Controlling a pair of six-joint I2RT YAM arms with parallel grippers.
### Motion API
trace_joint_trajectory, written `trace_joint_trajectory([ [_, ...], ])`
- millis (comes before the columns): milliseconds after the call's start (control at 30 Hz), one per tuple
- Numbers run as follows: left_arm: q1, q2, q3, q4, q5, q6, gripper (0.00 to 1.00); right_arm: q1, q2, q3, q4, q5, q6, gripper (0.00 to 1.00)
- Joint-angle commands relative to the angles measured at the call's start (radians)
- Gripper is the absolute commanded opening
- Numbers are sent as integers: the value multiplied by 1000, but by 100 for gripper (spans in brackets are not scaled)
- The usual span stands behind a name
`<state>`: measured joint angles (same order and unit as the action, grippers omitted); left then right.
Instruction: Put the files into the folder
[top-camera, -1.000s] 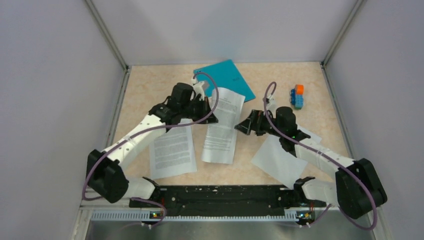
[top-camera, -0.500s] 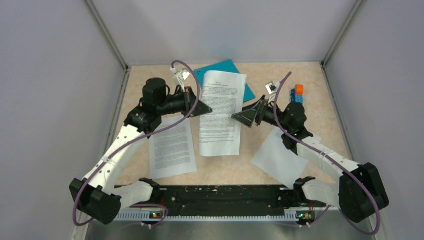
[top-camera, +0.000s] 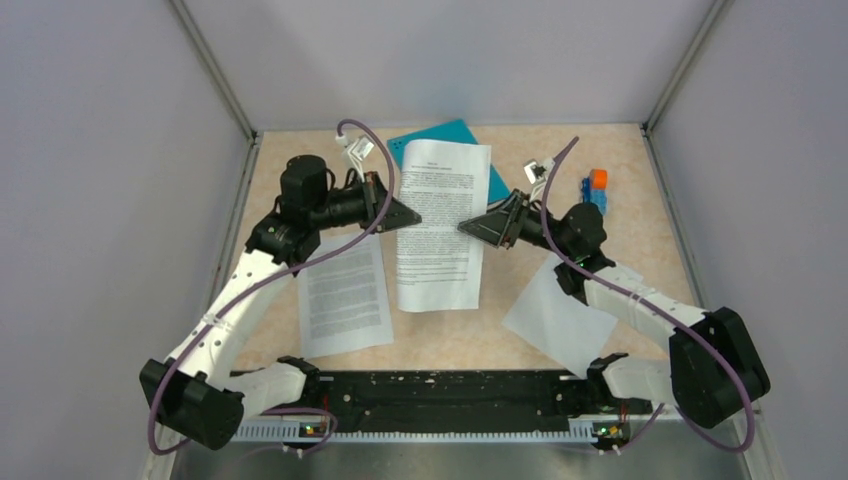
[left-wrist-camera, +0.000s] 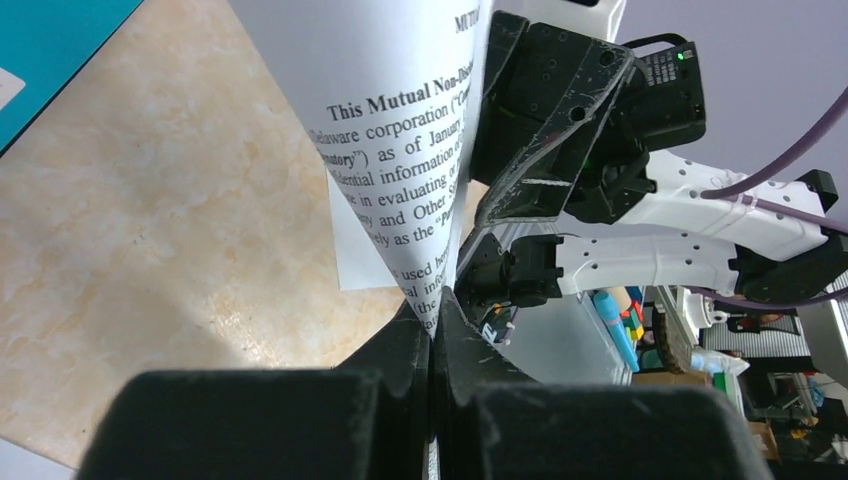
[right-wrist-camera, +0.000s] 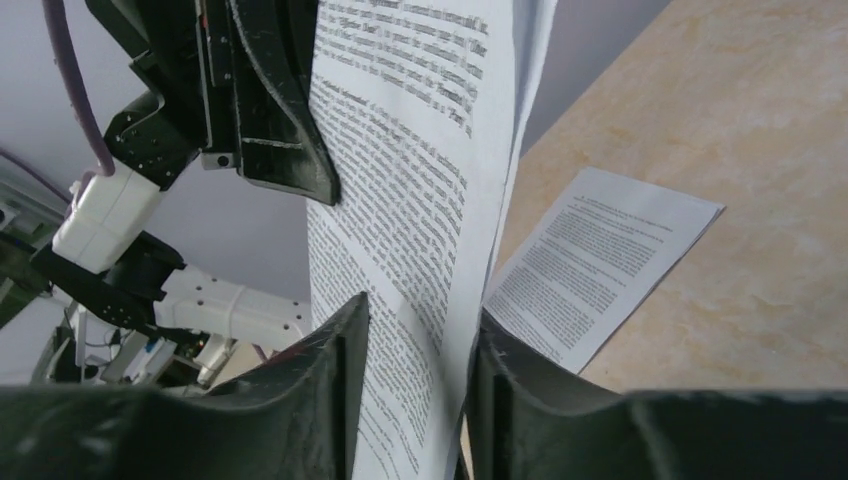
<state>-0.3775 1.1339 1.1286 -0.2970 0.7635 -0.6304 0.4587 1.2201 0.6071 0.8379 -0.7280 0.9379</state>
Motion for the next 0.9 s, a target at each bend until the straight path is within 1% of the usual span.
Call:
trace_joint_trajectory([
  [0, 11, -26, -34, 36, -12, -13, 0, 52, 18, 66, 51, 2, 25, 32],
  [33, 16, -26, -41, 35, -15, -16, 0, 58, 28, 68, 58, 4, 32, 24],
  [67, 19, -29, -47, 33, -18, -16, 0, 63, 36, 68, 66, 8, 43, 20],
  [167, 42, -32, -38, -24, -74, 11, 0, 63, 43, 75, 42, 33, 42, 0],
  [200, 44, -27, -27, -68, -113, 34, 2, 64, 45, 84, 10, 46, 30, 0],
  [233, 45, -25, -13, -114, -167, 58, 10, 67, 49, 101, -44, 65, 8, 0],
  [267, 45, -21, 2, -167, -228, 84, 15, 72, 55, 125, -119, 93, -19, 0],
  [300, 45, -22, 16, -223, -317, 105, 26, 82, 75, 158, -205, 130, -59, 0],
  [333, 45, -22, 31, -278, -428, 125, 39, 102, 101, 198, -297, 170, -99, 0],
  [367, 45, -23, 43, -339, -551, 136, 50, 120, 131, 235, -350, 200, -119, 0],
  [433, 45, -35, 61, -436, -818, 130, 68, 162, 205, 310, -395, 237, -119, 0],
  [467, 45, -45, 63, -467, -949, 118, 75, 184, 249, 354, -429, 261, -118, 0],
  [500, 45, -59, 64, -488, -1058, 113, 79, 205, 296, 403, -448, 277, -114, 0],
  [533, 46, -74, 67, -502, -1137, 113, 84, 223, 338, 446, -463, 293, -105, 0],
  [600, 47, -100, 94, -522, -1280, 117, 87, 258, 433, 537, -476, 303, -77, 0],
  [667, 47, -114, 140, -540, -1385, 127, 91, 298, 536, 666, -487, 298, -52, 0],
  [767, 53, -115, 203, -544, -1462, 155, 92, 373, 687, 865, -521, 278, -25, 0],
  [867, 79, -106, 256, -550, -1473, 182, 93, 443, 804, 1043, -560, 260, -2, 0],
])
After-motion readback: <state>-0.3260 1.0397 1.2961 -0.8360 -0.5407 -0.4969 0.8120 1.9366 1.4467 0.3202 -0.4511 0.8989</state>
